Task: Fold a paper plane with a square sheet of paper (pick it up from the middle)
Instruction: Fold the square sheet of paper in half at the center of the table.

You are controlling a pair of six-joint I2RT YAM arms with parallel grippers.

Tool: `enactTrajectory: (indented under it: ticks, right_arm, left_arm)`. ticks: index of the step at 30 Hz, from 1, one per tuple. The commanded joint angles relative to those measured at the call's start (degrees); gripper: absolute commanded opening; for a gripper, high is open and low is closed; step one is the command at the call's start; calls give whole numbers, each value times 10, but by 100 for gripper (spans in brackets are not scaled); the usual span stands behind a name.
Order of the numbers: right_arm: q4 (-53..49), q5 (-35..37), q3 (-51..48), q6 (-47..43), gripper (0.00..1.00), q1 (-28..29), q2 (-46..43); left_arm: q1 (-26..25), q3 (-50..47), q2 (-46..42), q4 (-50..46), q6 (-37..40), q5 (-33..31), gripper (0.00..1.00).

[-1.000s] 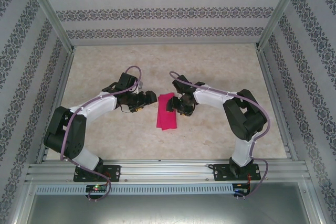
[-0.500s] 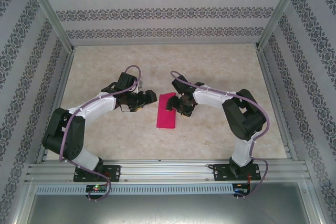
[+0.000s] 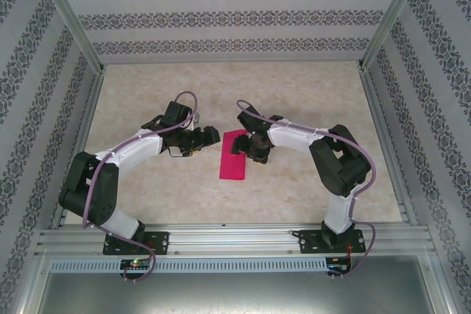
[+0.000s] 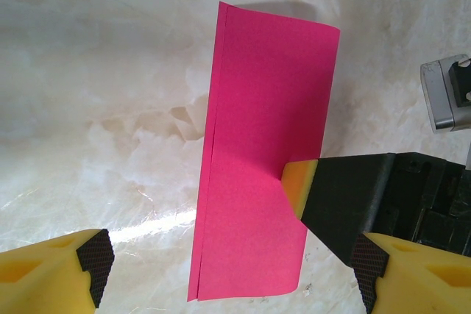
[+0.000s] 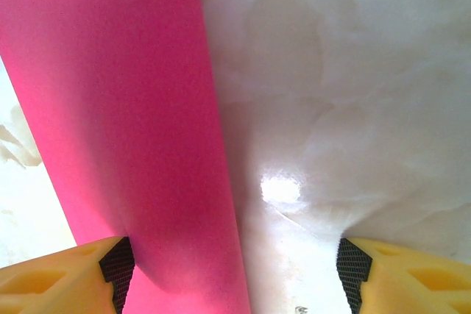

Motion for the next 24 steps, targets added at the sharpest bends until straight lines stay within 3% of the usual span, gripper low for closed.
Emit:
enactTrajectory:
  ticks: [1,24]
  right_arm:
    - [-28,37,2,16,77,7,26]
    - [-75,48,32,7,81,16,63]
  left_arm:
    - [-7,-6,-18,-7,9,-7,87]
    - [-7,-17,-28,-7,7,-15,86]
